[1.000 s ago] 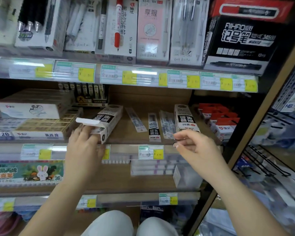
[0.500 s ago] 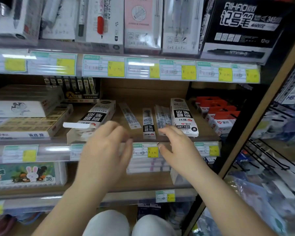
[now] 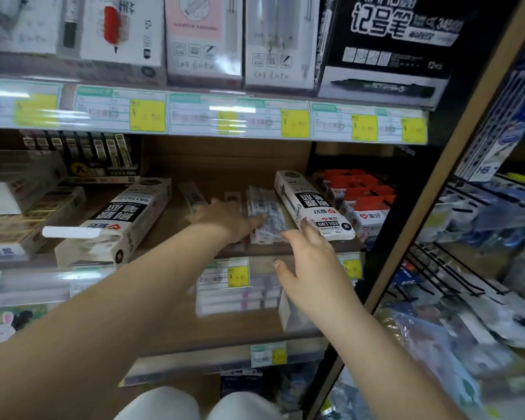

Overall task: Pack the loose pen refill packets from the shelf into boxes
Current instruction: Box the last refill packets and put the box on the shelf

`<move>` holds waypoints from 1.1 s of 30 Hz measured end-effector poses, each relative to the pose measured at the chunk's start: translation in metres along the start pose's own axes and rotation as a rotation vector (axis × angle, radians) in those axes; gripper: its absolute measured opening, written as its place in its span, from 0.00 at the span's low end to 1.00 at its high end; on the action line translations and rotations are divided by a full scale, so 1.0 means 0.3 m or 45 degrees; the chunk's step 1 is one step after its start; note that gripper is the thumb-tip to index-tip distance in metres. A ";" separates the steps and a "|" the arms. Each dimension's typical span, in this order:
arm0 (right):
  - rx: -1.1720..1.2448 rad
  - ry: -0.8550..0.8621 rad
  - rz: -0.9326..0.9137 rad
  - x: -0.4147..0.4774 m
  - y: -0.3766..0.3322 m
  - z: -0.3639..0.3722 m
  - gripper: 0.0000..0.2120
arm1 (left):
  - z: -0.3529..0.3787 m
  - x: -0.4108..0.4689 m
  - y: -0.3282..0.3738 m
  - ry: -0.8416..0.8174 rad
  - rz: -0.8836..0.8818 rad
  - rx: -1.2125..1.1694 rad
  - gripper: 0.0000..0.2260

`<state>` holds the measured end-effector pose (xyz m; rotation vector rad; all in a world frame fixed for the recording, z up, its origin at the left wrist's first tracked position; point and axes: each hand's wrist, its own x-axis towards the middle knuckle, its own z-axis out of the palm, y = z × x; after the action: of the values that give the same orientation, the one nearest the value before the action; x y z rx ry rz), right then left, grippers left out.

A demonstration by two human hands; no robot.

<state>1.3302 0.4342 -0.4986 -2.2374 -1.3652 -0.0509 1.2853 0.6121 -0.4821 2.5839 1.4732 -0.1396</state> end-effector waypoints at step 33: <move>-0.025 0.029 -0.022 0.024 0.023 0.052 0.21 | -0.095 0.020 0.095 -0.028 0.138 0.124 0.19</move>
<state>1.3360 0.4445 -0.5128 -2.2349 -1.3773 -0.0959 1.3128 0.6081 -0.4525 2.7229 1.3470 -0.2305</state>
